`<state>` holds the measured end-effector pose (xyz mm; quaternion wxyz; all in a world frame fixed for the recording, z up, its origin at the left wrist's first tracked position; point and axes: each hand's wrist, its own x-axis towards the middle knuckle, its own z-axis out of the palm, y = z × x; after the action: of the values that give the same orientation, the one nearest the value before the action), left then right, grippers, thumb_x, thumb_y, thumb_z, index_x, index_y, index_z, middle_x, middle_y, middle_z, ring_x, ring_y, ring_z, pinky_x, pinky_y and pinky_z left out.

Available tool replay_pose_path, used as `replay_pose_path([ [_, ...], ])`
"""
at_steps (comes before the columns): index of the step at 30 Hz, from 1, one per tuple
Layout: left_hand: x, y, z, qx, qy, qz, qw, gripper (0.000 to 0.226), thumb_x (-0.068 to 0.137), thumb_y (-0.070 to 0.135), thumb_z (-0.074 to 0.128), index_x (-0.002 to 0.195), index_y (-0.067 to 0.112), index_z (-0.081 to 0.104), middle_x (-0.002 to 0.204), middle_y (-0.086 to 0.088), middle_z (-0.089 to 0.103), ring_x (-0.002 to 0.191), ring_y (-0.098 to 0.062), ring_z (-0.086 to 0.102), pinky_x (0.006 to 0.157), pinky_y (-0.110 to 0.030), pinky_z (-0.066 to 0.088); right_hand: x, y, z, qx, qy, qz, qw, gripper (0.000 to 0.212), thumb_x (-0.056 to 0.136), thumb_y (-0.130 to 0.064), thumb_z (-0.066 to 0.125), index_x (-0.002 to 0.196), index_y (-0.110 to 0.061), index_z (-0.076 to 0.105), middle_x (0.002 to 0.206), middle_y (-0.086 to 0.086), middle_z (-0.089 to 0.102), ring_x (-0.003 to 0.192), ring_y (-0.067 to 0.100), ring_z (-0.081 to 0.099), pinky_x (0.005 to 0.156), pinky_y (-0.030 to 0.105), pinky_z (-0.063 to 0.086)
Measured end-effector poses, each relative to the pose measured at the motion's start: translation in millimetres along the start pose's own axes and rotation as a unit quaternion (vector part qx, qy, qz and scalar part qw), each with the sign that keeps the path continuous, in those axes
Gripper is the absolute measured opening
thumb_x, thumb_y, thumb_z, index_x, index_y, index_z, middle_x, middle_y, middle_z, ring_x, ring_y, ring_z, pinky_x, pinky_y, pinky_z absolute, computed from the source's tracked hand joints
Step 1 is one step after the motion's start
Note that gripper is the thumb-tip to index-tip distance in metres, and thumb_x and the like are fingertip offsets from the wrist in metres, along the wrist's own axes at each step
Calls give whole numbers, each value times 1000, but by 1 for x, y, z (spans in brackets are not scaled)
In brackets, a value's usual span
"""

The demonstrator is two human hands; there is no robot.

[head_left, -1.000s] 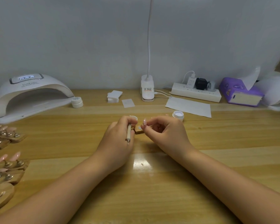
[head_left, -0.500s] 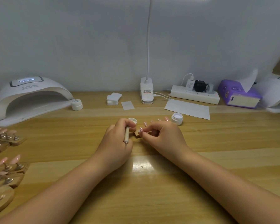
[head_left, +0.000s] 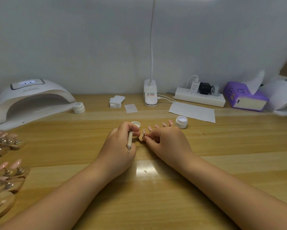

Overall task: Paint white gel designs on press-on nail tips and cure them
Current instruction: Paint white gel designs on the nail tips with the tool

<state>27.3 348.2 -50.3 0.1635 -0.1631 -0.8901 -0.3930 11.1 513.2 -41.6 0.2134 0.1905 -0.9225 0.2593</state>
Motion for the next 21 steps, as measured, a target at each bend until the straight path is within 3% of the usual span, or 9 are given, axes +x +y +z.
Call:
replay_pose_path([
  [3, -1, 1, -1, 3, 3, 5, 1000, 39, 80, -5, 50, 104, 26, 46, 108, 6, 62, 111, -16, 51, 90, -24, 39, -5, -3, -8, 4, -11, -6, 1000, 22, 89, -38, 62, 90, -22, 78, 75, -3, 72, 73, 13, 63, 96, 31, 44],
  [5, -1, 1, 0, 6, 5, 6, 1000, 39, 81, -5, 50, 104, 27, 46, 108, 8, 61, 109, -14, 50, 87, -18, 37, -4, -2, -21, -23, -6, -19, 1000, 29, 88, -42, 60, 82, -20, 77, 69, -2, 69, 66, 14, 61, 81, 33, 52],
  [8, -1, 0, 0, 6, 5, -3, 1000, 38, 83, -4, 48, 103, 28, 46, 109, 10, 61, 108, -11, 46, 80, -7, 31, 12, 13, -52, -68, 7, 17, 998, 33, 86, -46, 57, 68, -21, 69, 57, -10, 60, 55, 8, 55, 50, 26, 43],
  [12, -1, 1, 0, 17, 7, -7, 1000, 36, 84, -2, 49, 102, 30, 46, 107, 13, 61, 104, -8, 44, 78, -4, 30, 27, 49, -75, -154, -55, 102, 981, 32, 81, -50, 58, 67, -23, 67, 66, -9, 63, 65, 9, 57, 56, 29, 51],
  [15, -1, 1, 0, 24, 9, -4, 1000, 35, 84, -1, 50, 103, 29, 47, 107, 14, 61, 101, -6, 43, 78, 0, 28, 23, 65, -67, -157, -117, 119, 973, 25, 82, -52, 62, 86, -30, 73, 76, -16, 61, 75, 6, 56, 63, 30, 52],
  [18, -1, 1, 0, 27, 5, -6, 1000, 35, 85, -1, 50, 103, 28, 48, 107, 14, 60, 102, -7, 43, 78, 0, 28, 21, 74, -56, -151, -144, 119, 971, 31, 82, -56, 60, 105, -36, 70, 84, -17, 56, 82, 8, 51, 68, 29, 48],
  [21, -1, 2, 0, 27, 3, -10, 1000, 35, 85, -1, 50, 103, 29, 47, 107, 13, 60, 103, -8, 44, 77, -4, 30, 21, 78, -49, -137, -151, 114, 972, 39, 84, -59, 57, 117, -40, 63, 78, -24, 45, 84, 7, 48, 67, 27, 43],
])
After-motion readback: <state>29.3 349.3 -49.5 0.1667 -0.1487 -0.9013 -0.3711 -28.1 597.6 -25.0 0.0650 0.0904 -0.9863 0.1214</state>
